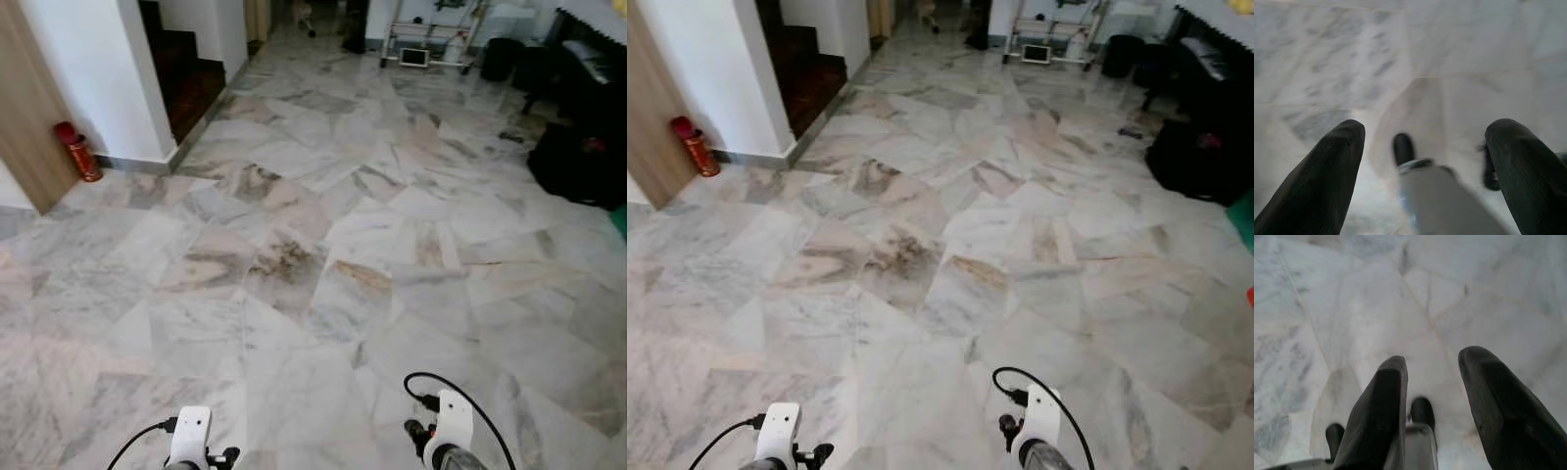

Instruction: Move the pillow to the sofa from floor

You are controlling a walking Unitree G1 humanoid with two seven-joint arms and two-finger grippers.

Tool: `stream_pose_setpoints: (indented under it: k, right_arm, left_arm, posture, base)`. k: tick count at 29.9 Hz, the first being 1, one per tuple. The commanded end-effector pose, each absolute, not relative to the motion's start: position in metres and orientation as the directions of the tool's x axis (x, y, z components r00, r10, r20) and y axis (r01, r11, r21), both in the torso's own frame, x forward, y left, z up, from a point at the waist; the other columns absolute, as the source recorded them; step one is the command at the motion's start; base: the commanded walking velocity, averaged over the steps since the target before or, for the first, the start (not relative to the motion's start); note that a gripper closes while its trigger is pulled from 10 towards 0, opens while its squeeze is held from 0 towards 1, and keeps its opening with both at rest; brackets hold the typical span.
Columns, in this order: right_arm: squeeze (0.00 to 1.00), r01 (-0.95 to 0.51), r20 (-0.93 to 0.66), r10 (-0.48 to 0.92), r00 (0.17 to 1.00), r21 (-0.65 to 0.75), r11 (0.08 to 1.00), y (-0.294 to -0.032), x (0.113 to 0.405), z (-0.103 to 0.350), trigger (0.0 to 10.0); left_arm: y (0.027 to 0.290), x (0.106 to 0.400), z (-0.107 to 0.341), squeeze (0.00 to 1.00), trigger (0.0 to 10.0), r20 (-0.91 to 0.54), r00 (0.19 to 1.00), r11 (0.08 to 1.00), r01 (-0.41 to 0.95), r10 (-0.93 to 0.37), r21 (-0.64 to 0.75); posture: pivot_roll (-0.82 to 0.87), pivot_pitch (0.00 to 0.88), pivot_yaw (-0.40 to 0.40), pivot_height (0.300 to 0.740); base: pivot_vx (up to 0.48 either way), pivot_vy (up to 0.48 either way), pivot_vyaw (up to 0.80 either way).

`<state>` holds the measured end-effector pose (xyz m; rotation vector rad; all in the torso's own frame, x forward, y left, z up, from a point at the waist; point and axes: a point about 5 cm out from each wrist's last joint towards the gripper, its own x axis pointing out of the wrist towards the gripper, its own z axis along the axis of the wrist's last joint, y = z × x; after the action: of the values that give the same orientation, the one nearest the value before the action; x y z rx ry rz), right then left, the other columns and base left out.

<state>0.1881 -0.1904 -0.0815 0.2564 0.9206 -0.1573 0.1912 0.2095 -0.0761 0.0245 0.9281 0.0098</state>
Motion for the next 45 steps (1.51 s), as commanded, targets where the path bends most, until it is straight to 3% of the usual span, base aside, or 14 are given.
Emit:
stream_pose_setpoints:
  k: [1,20,28,45]
  right_arm:
    - [0.0,0.256,-0.815,-0.018,0.58,0.161,0.953,-0.189,0.183,-0.084,10.0]
    - [0.0,0.299,-0.822,-0.037,0.568,0.165,0.94,-0.184,0.183,-0.085,10.0]
    - [0.0,0.309,-0.824,-0.034,0.566,0.174,0.935,-0.182,0.184,-0.085,10.0]
    - [0.0,0.266,-0.82,-0.013,0.572,0.17,0.949,-0.184,0.186,-0.084,10.0]
  left_arm:
    - [0.21,0.185,-0.079,0.0,10.0,-0.818,0.575,1.0,0.004,0.022,0.03]
    - [0.221,0.195,-0.072,0.0,10.0,-0.801,0.595,0.994,0.041,0.06,0.105]
    - [0.219,0.206,-0.067,0.0,10.0,-0.781,0.621,0.994,0.042,0.057,0.105]
    - [0.216,0.196,-0.073,0.0,10.0,-0.797,0.602,0.996,0.023,0.056,0.088]
  posture:
    - [0.0,0.0,-0.065,0.74]
    - [-0.03,0.0,-0.005,0.74]
    - [-0.01,0.0,-0.014,0.74]
    - [-0.01,0.0,-0.034,0.74]
  base:
    - [0.0,0.0,0.0]
    - [0.0,0.0,0.0]
    - [0.0,0.0,0.0]
    - [0.0,0.0,0.0]
